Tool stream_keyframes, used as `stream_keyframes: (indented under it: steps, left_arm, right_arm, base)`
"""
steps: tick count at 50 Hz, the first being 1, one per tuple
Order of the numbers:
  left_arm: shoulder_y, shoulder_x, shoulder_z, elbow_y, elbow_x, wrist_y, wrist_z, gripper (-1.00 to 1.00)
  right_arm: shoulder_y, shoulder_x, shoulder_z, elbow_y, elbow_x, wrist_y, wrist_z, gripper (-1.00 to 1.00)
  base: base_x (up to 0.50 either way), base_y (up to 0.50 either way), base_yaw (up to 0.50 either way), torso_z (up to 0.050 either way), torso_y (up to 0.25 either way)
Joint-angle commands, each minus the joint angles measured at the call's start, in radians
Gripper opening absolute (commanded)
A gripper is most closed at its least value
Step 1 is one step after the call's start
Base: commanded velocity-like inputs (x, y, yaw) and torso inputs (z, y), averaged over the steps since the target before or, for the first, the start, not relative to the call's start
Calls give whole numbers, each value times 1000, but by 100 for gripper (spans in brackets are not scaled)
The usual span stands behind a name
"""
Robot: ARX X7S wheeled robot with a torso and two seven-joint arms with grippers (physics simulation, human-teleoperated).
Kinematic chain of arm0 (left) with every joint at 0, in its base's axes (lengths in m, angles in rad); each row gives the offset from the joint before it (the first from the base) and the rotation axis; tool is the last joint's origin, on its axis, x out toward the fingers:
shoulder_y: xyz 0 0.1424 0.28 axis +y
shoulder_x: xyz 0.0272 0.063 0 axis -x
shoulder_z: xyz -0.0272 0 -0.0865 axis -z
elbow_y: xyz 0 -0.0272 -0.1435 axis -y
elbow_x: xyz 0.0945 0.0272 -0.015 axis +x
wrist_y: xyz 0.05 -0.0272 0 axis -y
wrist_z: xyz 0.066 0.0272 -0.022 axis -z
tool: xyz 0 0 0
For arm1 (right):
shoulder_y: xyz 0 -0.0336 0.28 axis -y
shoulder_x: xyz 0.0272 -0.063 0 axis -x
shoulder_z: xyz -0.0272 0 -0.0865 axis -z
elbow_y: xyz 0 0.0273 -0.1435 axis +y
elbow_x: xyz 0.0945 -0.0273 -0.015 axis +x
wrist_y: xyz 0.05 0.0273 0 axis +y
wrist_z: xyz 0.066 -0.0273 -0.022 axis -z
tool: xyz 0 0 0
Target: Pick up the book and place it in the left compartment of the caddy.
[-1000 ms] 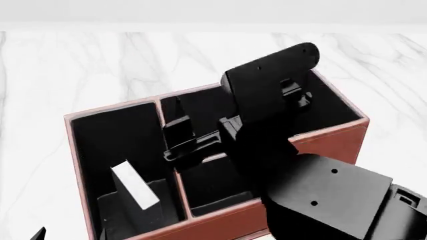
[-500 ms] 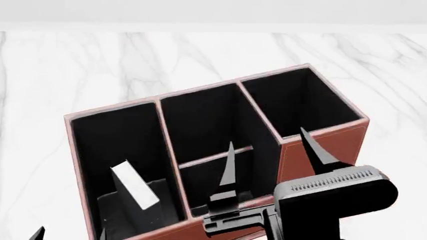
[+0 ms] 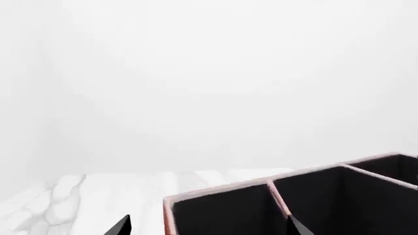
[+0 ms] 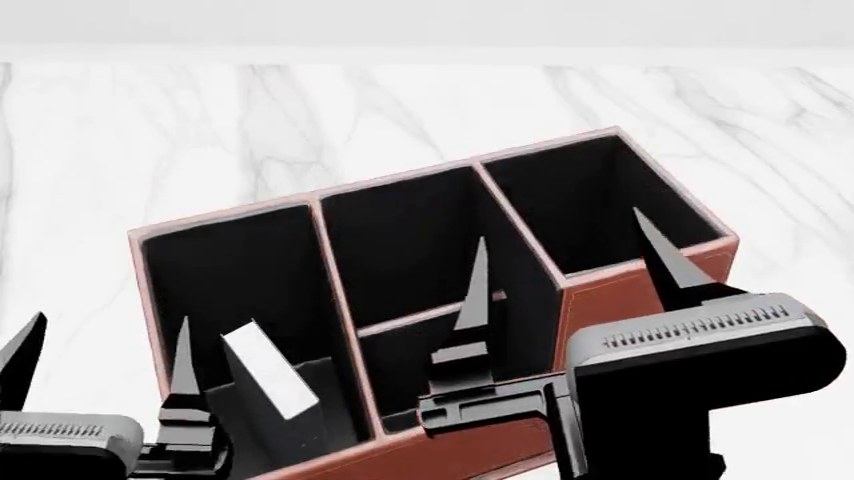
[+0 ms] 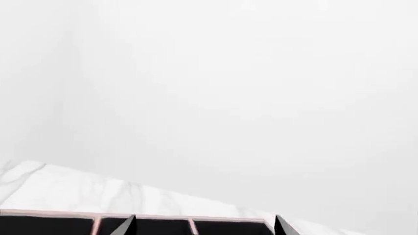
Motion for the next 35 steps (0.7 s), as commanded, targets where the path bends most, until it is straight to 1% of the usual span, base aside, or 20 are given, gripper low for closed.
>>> stream_keyframes:
  steps: [1,6,10,13,21,27,35]
  left_arm:
    - [-287,14,-37,220,-44,-311,-51,100]
    - [-425,31,-67,242,-89,-428,-61,100]
    - [-493,38,-66,238,-91,-466,-64,100]
    - [-571,54,-83,229,-119,-518,-61,100]
    - [-697,78,-115,197,-157,-589,-61,100]
    - [-804,85,-113,182,-156,-638,-68,100]
    - [-882,94,-122,176,-164,-674,-78,100]
  right_arm:
    - [208,16,67,-64,127,169,-28,100]
    - [305,12,98,-56,181,247,-39,100]
    - [349,5,110,-52,210,285,-43,100]
    - [395,-2,123,-44,234,323,-48,100]
    - [478,-29,140,-12,274,398,-59,100]
    - [532,-41,162,14,309,432,-67,100]
    - [583,-63,171,29,337,478,-74,100]
  base:
    - [0,0,0,0,0]
    - [0,0,0,0,0]
    - [0,0,0,0,0]
    - [0,0,0,0,0]
    - [0,0,0,0,0]
    - [0,0,0,0,0]
    - [0,0,0,0,0]
